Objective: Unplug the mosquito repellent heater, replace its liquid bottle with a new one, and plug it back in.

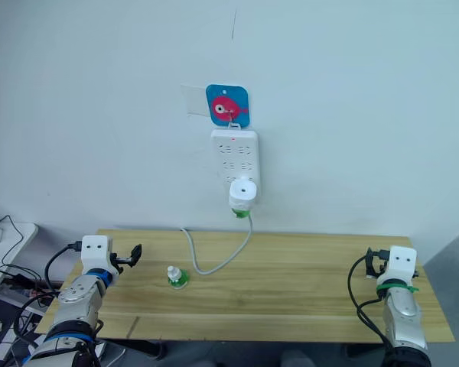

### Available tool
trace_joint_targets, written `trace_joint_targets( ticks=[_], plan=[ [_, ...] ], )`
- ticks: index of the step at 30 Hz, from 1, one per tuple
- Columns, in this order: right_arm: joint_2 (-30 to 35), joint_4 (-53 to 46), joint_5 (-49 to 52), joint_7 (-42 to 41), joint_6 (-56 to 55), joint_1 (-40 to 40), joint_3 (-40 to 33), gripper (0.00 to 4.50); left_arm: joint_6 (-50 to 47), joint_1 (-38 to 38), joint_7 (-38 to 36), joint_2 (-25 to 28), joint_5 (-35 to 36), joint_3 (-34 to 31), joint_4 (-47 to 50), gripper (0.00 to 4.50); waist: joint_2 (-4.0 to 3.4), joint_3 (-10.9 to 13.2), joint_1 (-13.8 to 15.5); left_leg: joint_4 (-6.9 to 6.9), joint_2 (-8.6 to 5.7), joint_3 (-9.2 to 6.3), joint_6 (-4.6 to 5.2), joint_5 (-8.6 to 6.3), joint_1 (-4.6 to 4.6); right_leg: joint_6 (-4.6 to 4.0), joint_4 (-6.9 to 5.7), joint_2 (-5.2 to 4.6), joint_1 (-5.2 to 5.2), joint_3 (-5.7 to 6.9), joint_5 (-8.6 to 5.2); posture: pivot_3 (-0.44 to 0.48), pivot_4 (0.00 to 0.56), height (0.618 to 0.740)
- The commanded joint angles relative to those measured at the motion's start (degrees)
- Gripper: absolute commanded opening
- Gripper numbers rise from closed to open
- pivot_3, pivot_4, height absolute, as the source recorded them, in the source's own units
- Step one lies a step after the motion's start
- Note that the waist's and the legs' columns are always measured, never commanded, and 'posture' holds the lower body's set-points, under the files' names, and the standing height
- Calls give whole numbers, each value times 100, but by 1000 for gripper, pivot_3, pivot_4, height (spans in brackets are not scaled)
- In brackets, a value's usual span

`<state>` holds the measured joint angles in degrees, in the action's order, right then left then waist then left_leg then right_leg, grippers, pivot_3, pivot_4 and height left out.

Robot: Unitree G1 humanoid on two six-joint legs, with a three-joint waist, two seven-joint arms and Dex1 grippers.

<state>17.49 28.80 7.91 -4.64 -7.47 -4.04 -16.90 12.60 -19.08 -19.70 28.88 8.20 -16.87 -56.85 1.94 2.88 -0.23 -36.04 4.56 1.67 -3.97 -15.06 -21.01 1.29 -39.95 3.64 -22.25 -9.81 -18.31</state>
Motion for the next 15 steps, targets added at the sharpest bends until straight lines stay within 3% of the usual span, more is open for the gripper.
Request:
trace_joint_targets(
  ticks=[1,15],
  plan=[
    [49,-203,15,24,-84,-94,-69,4470,33,-40,-76,133,123,-125,117,4500,1,2,0,0,0,0,0,0,0,0,0,0,0,0,0,132,68,740],
    [28,-383,20,-15,-13,-20,-35,4470,23,-34,-242,130,203,-197,132,4500,2,26,-1,1,0,0,0,0,0,4,0,0,-1,0,-3,127,72,740]
  ],
)
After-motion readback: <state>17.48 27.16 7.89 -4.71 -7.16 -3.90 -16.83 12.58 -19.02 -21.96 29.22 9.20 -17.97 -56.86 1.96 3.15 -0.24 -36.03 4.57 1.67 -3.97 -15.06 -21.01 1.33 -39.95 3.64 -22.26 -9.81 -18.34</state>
